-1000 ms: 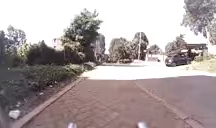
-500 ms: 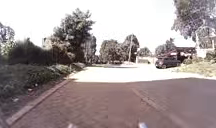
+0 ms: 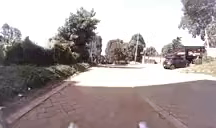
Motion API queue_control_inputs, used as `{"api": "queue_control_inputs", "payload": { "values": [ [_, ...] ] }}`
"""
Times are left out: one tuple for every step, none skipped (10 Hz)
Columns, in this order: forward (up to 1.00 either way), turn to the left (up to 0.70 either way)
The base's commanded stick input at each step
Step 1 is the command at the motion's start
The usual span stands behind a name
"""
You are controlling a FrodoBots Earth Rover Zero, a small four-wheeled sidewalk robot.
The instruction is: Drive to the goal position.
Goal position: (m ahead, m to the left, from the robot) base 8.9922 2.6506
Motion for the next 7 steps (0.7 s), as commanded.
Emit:
{"api": "queue_control_inputs", "payload": {
  "values": [
    [1.0,0.33],
    [1.0,0.02],
    [1.0,0.0],
    [1.0,0.0],
    [1.0,0.0],
    [1.0,0.0],
    [1.0,0.0]
  ]
}}
